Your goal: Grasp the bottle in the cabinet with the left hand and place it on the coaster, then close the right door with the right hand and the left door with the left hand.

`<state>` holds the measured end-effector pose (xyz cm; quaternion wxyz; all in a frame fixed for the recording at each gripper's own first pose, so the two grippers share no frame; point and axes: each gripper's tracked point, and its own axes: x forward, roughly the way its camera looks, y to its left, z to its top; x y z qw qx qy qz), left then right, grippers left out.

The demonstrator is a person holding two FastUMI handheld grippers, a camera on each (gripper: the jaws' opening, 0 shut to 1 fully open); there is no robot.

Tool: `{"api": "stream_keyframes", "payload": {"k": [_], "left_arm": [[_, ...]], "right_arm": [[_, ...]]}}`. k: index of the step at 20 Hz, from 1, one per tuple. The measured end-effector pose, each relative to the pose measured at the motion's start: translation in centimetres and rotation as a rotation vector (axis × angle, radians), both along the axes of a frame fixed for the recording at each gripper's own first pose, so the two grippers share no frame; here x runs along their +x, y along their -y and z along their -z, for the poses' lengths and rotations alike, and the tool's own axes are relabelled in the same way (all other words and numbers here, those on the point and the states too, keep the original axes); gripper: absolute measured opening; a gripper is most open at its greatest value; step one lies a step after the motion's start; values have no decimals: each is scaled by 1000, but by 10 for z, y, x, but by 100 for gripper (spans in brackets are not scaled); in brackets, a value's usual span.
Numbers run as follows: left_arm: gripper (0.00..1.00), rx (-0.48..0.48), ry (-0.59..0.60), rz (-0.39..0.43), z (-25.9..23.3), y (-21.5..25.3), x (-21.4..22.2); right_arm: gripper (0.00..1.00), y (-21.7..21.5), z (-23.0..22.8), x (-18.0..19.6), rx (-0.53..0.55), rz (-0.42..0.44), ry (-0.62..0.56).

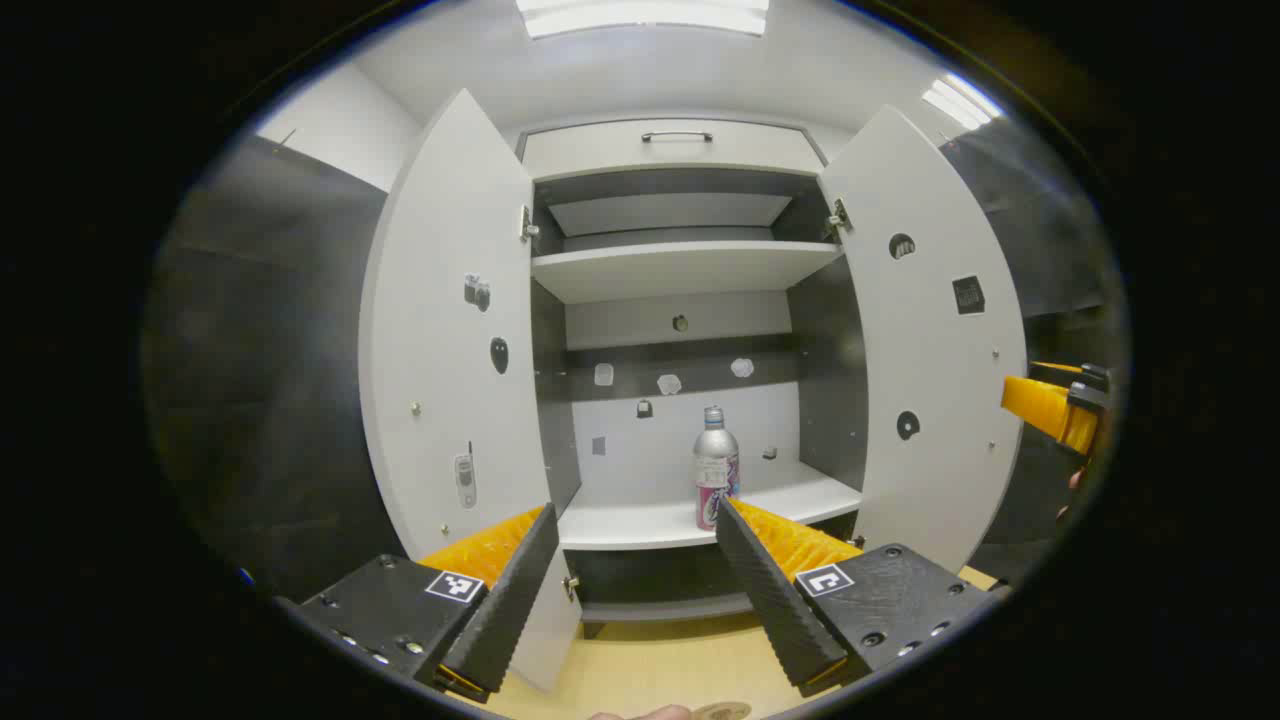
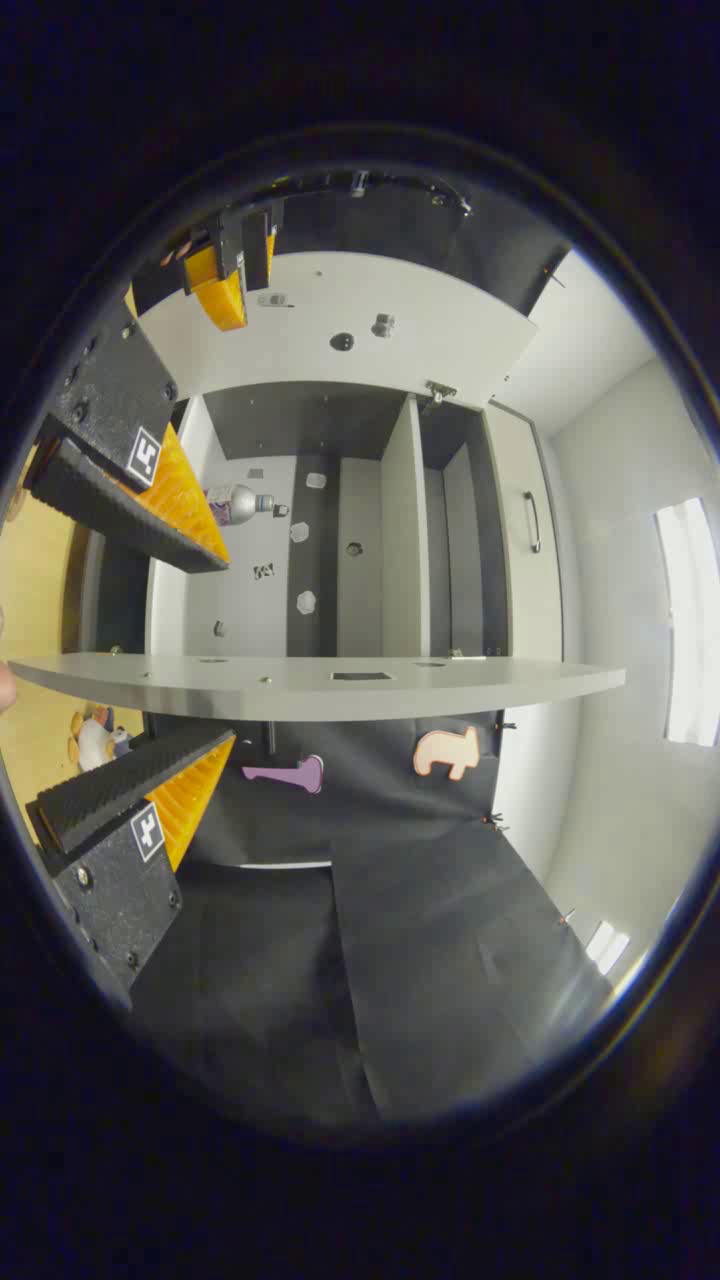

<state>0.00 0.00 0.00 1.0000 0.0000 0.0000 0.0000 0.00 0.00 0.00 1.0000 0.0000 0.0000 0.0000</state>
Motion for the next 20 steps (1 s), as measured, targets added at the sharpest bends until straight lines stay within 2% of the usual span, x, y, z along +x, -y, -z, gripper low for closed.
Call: {"api": "stream_keyframes", "payload": {"k": [3, 4, 12, 20], "left_arm": [[98, -21, -4, 26, 0, 4, -1], [98, -22, -3, 21, -1, 3, -1], [98, -19, 9, 16, -6, 8, 8], [98, -68, 9, 95, -9, 32, 32]], "right_arm": [[99, 1, 0, -1, -3, 14, -4], [97, 2, 0, -2, -5, 16, -3], [99, 5, 2, -4, 3, 51, -31], [97, 23, 10, -10, -4, 103, -60]]}}
